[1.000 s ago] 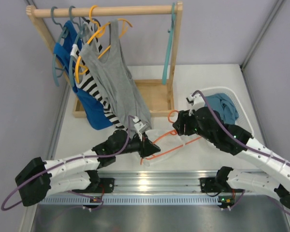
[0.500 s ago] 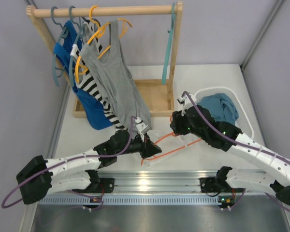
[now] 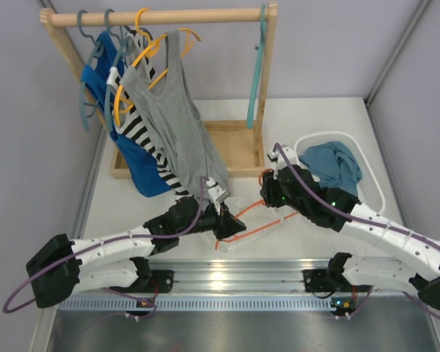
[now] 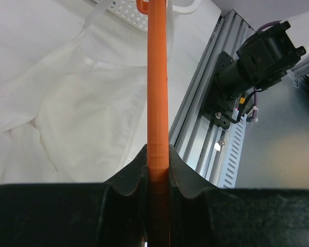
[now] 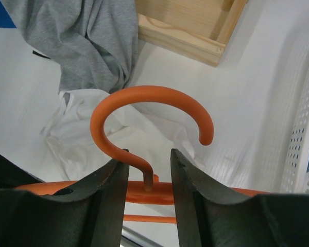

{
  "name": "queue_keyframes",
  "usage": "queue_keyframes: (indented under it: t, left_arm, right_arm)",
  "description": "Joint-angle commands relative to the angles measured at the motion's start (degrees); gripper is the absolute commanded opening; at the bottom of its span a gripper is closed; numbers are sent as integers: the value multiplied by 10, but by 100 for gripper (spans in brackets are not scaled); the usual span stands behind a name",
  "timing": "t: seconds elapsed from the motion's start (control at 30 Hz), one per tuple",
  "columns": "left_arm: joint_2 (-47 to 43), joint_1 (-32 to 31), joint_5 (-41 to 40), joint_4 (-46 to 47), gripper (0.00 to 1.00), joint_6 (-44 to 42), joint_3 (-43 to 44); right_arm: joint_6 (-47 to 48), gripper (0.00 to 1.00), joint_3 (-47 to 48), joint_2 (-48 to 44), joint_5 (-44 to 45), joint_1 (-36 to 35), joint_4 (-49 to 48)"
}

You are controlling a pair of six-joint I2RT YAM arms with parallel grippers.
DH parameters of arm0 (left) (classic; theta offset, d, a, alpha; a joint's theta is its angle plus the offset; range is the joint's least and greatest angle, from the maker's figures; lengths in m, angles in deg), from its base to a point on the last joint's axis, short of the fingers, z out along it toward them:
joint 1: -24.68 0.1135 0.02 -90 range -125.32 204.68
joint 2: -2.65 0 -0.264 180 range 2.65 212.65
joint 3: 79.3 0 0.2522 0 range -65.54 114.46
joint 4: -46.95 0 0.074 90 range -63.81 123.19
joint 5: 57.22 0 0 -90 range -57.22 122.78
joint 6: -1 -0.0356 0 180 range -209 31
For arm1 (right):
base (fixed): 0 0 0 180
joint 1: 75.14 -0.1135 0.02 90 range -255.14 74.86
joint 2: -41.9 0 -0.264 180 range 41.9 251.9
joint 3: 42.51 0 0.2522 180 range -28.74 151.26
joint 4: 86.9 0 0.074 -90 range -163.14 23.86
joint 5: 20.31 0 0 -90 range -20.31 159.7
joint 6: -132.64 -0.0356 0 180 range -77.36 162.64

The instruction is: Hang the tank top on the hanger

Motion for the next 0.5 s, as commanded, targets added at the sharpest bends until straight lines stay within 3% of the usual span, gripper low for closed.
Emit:
queue_keyframes:
  t: [0.0,0.2,0.27,0.37,0.4,0.47]
  left_arm:
    - [0,-6,-13,45,0,-10,26]
    - [10,-8,-12,50,0,-10,27]
    - [10,-8,-13,51,0,-9,26]
    - [14,-8,-15,54,0,-8,28]
    - [18,-8,-16,53,0,-6,29]
    - [24,-8,-20,50,0,-4,34]
  right_arm:
    - [-15,38,-12,-6,37,-10,-32]
    - [-24,36,-25,-9,60,-13,-48]
    - [-27,30,-24,-7,66,-14,-50]
    - [-32,11,-23,-1,77,-17,-47]
    - [-34,0,-23,-1,84,-18,-47]
    - [-35,0,-23,1,90,-20,-44]
